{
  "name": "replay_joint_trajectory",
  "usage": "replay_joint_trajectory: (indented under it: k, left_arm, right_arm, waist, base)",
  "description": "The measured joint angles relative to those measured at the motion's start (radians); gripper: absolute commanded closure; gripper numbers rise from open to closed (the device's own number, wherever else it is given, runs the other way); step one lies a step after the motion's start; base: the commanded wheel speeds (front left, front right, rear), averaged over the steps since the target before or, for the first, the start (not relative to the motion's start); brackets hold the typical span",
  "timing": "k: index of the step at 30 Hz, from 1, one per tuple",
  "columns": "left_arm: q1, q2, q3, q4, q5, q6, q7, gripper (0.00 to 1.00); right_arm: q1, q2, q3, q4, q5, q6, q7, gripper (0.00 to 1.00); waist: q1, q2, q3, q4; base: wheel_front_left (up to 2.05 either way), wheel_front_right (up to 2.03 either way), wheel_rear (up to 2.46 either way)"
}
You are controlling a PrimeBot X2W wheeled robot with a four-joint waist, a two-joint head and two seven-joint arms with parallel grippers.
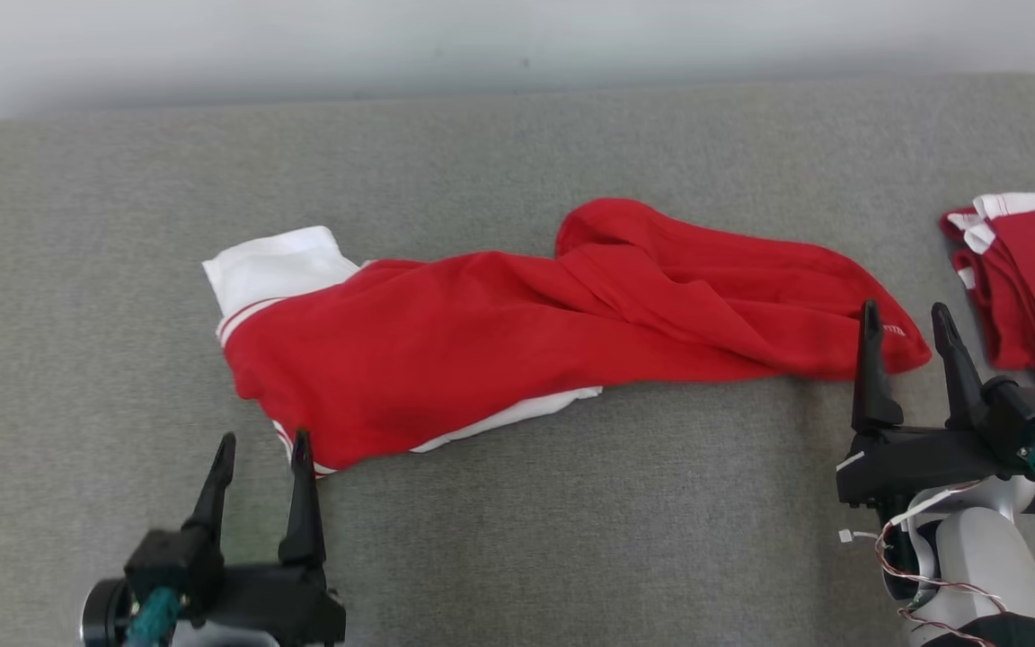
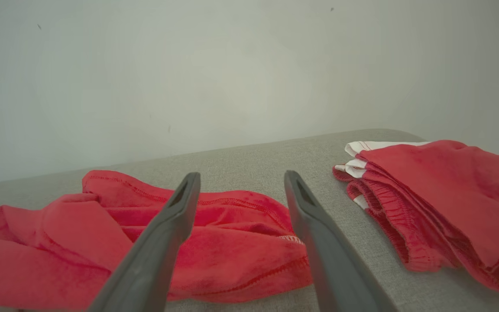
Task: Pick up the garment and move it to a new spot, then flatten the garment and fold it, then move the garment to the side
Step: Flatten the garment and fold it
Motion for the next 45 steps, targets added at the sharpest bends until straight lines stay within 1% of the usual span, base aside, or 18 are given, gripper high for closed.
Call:
replay_joint_trajectory:
  k: [4, 8, 11, 14, 19, 20, 21, 22, 26, 29, 31, 33, 37, 40, 44, 45]
  left_arm:
    - [-0.052, -0.001, 0.004, 0.047, -0.025, -0.01, 0.0, 0.0]
    - [-0.145, -0.001, 0.031, 0.11, -0.039, -0.018, 0.0, 0.0]
    - [-0.235, 0.0, 0.084, 0.193, -0.031, -0.015, 0.0, 0.0]
    - [-0.283, 0.0, 0.121, 0.246, -0.008, 0.001, 0.0, 0.0]
    - [-0.32, -0.001, 0.138, 0.341, -0.004, -0.01, 0.0, 0.0]
    - [-0.331, 0.0, 0.141, 0.355, -0.002, -0.017, 0.0, 0.5]
    - [-0.34, 0.0, 0.142, 0.363, 0.003, -0.017, 0.0, 0.93]
    - [-0.345, 0.0, 0.142, 0.362, 0.014, -0.017, 0.0, 1.0]
    - [-0.357, 0.0, 0.145, 0.367, 0.045, -0.026, 0.0, 1.0]
    - [-0.374, 0.013, 0.14, 0.322, 0.078, -0.034, 0.0, 1.0]
    - [-0.402, 0.028, 0.116, 0.289, 0.116, -0.043, 0.0, 1.0]
    - [-0.444, 0.053, 0.093, 0.281, 0.142, -0.053, 0.0, 1.0]
    - [-0.581, 0.144, 0.053, 0.306, 0.198, -0.07, 0.005, 1.0]
    - [-0.695, 0.195, 0.03, 0.34, 0.229, -0.079, 0.035, 1.0]
    - [-0.801, 0.236, 0.022, 0.406, 0.241, -0.079, 0.053, 1.0]
    - [-0.818, 0.238, 0.024, 0.422, 0.24, -0.077, 0.049, 0.91]
  right_arm:
    - [-0.001, 0.005, 0.014, -0.01, 0.005, 0.0, 0.0, 0.0]
    - [-0.011, 0.007, 0.03, -0.017, 0.008, 0.0, 0.0, 0.0]
    - [-0.024, 0.007, 0.041, -0.025, 0.009, 0.0, 0.0, 0.0]
    - [-0.024, 0.006, 0.042, -0.022, 0.011, 0.0, 0.0, 0.0]
    - [-0.026, 0.006, 0.041, -0.015, 0.018, 0.0, 0.0, 0.0]
    - [-0.026, 0.007, 0.041, -0.015, 0.019, 0.0, 0.0, 0.0]
    - [-0.026, 0.007, 0.042, -0.015, 0.02, 0.0, 0.0, 0.0]
    - [-0.027, 0.007, 0.042, -0.015, 0.021, 0.0, 0.0, 0.0]
    - [-0.033, 0.012, 0.048, -0.015, 0.025, 0.0, 0.0, 0.0]
    - [-0.036, 0.015, 0.05, -0.015, 0.032, 0.0, 0.0, 0.0]
    - [-0.037, 0.017, 0.049, -0.017, 0.034, 0.0, 0.0, 0.0]
    - [-0.037, 0.021, 0.048, -0.02, 0.034, 0.0, 0.0, 0.0]
    - [-0.039, 0.025, 0.053, -0.022, 0.042, 0.0, 0.0, 0.0]
    - [-0.043, 0.034, 0.067, -0.025, 0.046, 0.0, 0.0, 0.0]
    - [-0.051, 0.043, 0.083, -0.025, 0.055, 0.0, 0.0, 0.0]
    - [-0.055, 0.045, 0.086, -0.025, 0.061, 0.0, 0.0, 0.0]
  waist:
    - [0.0, 0.0, 0.021, -0.014]
    - [0.0001, 0.0, 0.05, -0.029]
    - [0.0001, 0.0001, 0.079, -0.042]
    - [0.0001, 0.0, 0.097, -0.05]
    - [0.0001, 0.0001, 0.115, -0.058]
    - [0.0001, 0.0, 0.116, -0.058]
    - [0.0001, 0.0001, 0.117, -0.058]
    - [0.0001, 0.0001, 0.117, -0.057]
    - [0.0001, 0.0, 0.114, -0.054]
    - [0.0001, 0.0, 0.111, -0.053]
    - [0.0001, 0.0, 0.108, -0.051]
    - [0.0, 0.0, 0.108, -0.051]
    - [0.0001, 0.0, 0.119, -0.056]
    - [0.0001, 0.0, 0.136, -0.066]
    - [0.0002, 0.0, 0.162, -0.088]
    - [0.0002, 0.0, 0.169, -0.094]
  base:
    - [0.0, 0.0, 0.0]
    - [0.0, 0.0, 0.0]
    - [0.0, 0.0, 0.0]
    - [0.0, 0.0, 0.0]
    - [0.0, 0.0, 0.0]
    - [0.0, 0.0, 0.0]
    - [0.0, 0.0, 0.0]
    - [0.0, 0.0, 0.0]
    - [0.0, 0.0, 0.0]
    - [0.0, 0.0, 0.0]
    - [0.0, 0.0, 0.0]
    - [0.0, 0.0, 0.0]
    - [0.0, 0.0, 0.0]
    - [0.0, 0.0, 0.0]
    - [0.0, 0.0, 0.0]
    - [0.0, 0.0, 0.0]
